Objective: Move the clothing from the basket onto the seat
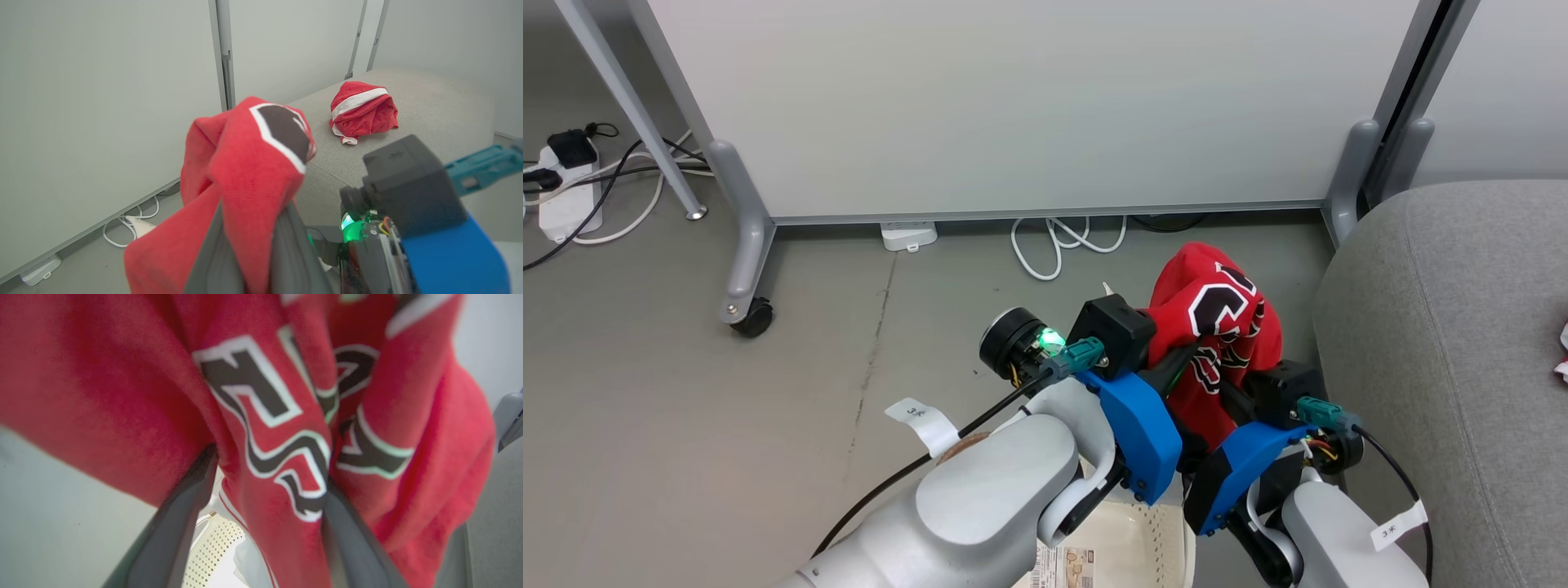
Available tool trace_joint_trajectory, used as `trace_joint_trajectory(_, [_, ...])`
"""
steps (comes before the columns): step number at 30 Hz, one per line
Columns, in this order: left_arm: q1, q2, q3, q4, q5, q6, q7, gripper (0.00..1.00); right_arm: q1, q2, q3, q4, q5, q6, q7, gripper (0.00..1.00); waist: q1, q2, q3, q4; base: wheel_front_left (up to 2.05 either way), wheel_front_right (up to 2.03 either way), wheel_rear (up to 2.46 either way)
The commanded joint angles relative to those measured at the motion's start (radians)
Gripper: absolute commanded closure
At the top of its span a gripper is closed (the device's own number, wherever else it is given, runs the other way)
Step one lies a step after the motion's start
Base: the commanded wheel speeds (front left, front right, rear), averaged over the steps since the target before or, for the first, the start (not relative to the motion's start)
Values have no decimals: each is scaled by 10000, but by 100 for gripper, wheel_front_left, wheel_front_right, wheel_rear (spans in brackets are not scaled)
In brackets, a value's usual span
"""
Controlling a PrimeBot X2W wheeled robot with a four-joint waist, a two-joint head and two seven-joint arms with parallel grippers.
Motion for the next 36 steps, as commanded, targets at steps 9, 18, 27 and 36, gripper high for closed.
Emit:
trace_joint_trajectory(9, [-234, -3, -124, -36, -104, 43, -40, 100, -739, 74, 147, 1121, 304, 6, -379, 0, 0, -1, -27, 128, 0, 0, 0])
trace_joint_trajectory(18, [-242, -3, -181, 13, -193, 75, -56, 100, -1050, 113, 439, 1756, 574, 6, -725, 69, 0, -1, -47, 97, 0, 0, 0])
trace_joint_trajectory(27, [-271, -2, -198, 117, -259, 96, -120, 100, -1224, 122, 665, 2066, 790, 6, -945, 100, 0, -1, -70, 12, 0, 0, 0])
trace_joint_trajectory(36, [-244, -1, -237, 187, -323, 97, -143, 100, -1287, 126, 851, 2210, 1019, 6, -1079, 100, 0, -1, -71, -40, 0, 0, 0])
